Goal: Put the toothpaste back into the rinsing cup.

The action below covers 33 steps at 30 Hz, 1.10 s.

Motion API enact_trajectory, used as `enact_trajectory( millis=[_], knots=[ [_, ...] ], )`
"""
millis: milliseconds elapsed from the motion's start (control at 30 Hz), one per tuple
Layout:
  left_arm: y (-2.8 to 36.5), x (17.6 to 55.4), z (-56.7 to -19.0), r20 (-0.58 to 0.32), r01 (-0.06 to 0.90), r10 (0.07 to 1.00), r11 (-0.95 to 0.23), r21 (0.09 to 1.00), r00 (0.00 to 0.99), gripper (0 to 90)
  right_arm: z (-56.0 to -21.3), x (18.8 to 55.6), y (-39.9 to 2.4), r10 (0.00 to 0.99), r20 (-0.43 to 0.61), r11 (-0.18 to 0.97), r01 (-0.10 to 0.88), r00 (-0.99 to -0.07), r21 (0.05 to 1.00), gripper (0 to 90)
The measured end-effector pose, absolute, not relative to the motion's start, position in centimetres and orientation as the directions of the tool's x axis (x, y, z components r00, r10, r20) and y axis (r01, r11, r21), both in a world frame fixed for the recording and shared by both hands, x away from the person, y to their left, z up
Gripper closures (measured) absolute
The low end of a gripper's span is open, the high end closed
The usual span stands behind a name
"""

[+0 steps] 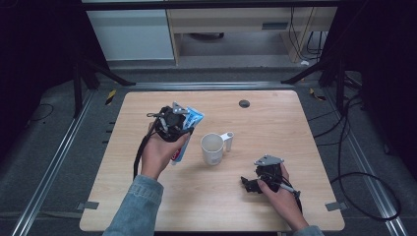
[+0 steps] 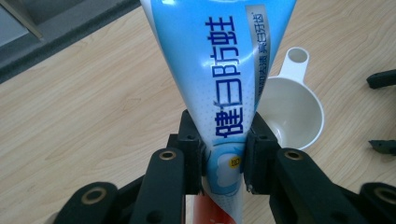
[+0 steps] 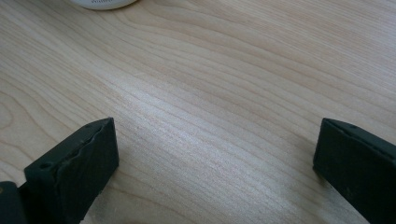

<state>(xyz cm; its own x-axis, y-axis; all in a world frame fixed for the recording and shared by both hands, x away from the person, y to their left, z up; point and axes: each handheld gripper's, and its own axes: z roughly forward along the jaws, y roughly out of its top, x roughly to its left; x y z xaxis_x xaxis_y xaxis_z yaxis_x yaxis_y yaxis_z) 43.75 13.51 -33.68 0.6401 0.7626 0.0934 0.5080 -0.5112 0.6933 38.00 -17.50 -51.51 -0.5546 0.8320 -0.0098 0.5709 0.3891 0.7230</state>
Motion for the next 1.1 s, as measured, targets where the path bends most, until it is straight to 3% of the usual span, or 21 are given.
enact_trajectory(
  millis=[1100],
  knots=[
    [11.4,43.5,-30.4,0.159,0.417,0.755,-0.509,0.753,0.636,71.9,-51.5,38.0,-17.5,0.833,-0.007,0.387,0.573,-0.553,0.722,0.3]
  ],
)
